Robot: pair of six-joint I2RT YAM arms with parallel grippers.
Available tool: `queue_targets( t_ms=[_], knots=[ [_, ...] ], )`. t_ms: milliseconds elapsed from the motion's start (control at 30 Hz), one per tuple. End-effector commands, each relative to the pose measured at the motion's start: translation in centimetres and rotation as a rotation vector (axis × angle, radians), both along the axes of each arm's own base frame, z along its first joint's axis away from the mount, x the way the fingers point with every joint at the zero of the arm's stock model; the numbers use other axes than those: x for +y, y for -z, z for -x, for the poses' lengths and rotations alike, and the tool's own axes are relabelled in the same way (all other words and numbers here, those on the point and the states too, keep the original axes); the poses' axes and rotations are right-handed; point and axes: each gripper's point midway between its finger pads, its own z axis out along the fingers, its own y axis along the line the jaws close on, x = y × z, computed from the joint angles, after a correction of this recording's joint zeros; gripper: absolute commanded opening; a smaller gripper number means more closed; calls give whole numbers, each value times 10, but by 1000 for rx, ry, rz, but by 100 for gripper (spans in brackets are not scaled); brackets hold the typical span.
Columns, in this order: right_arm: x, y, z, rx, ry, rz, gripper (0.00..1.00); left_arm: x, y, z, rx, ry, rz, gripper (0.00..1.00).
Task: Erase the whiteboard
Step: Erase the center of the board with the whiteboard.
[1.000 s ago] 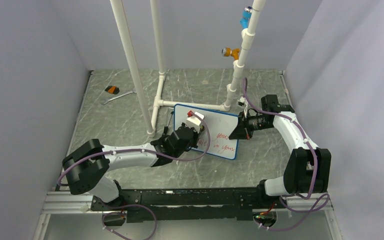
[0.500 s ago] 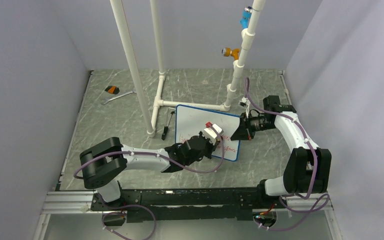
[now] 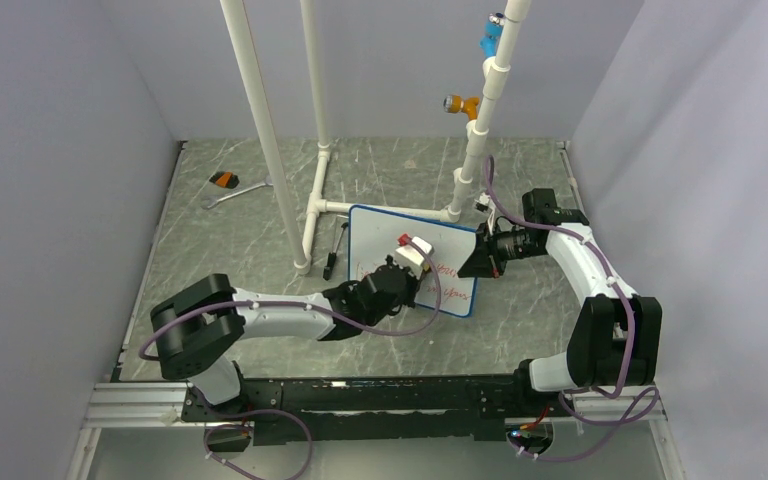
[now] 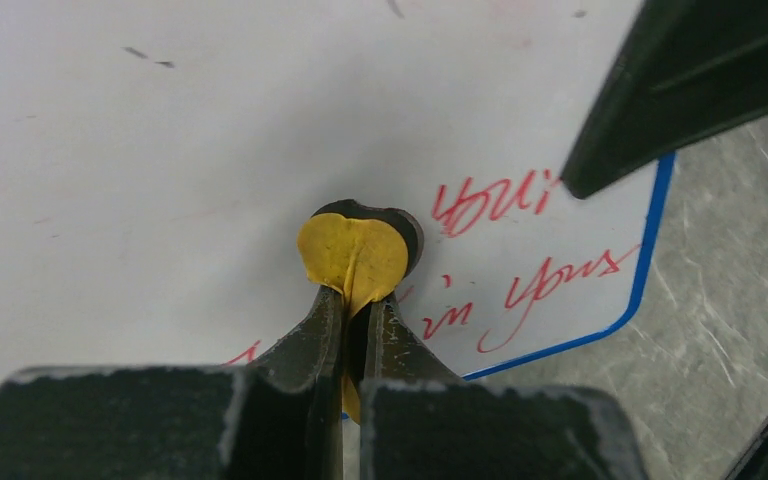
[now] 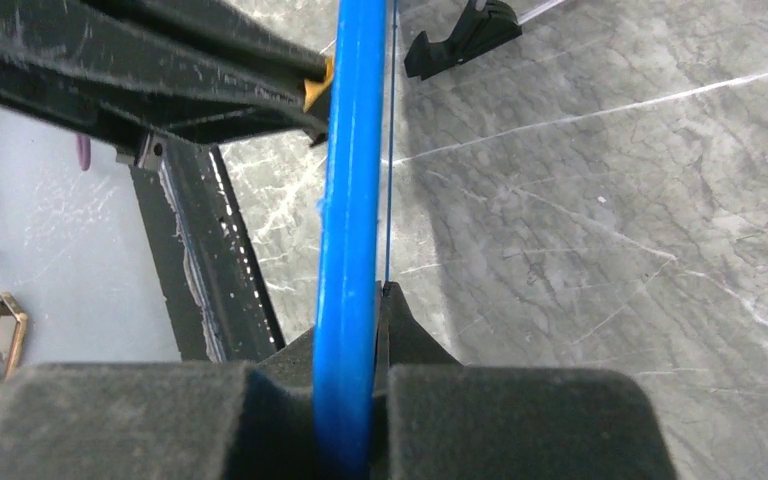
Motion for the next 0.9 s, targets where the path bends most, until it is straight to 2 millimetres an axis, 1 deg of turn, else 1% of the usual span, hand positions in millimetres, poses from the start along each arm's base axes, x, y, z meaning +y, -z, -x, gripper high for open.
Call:
queue_targets(
  t_ms=[0, 100, 200, 300, 367, 433, 467, 533, 600, 733, 800, 867],
  knots=[
    [13, -17, 17, 35, -43, -78, 0, 37, 3, -29, 9, -161, -31, 0],
    [13, -16, 16, 40, -42, -78, 0, 15, -3, -12, -23, -89, -22, 0],
    [13, -16, 16, 40, -42, -77, 0, -12, -9, 10, -44, 0, -8, 0],
    [12, -15, 16, 44, -42, -77, 0, -35, -9, 31, -50, 68, -4, 0],
    [13, -16, 16, 40, -43, -78, 0, -46, -6, 39, -47, 93, -12, 0],
    [13, -16, 16, 38, -43, -79, 0, -50, -3, 39, -47, 95, -27, 0],
    [13, -16, 17, 38, -44, -79, 0, -49, -1, 38, -48, 84, -40, 0],
    [13, -17, 17, 36, -45, -79, 0, -40, 0, 30, -64, 36, -70, 0],
    [13, -17, 17, 36, -44, -79, 0, -23, 2, 18, -61, -35, -98, 0],
    [13, -17, 17, 33, -46, -80, 0, 20, 15, -1, -2, -153, -110, 0],
    [13, -17, 17, 33, -47, -80, 0, 35, 21, -4, 13, -178, -107, 0],
    [13, -17, 17, 36, -47, -81, 0, 40, 20, -4, 12, -179, -92, 0]
  ],
)
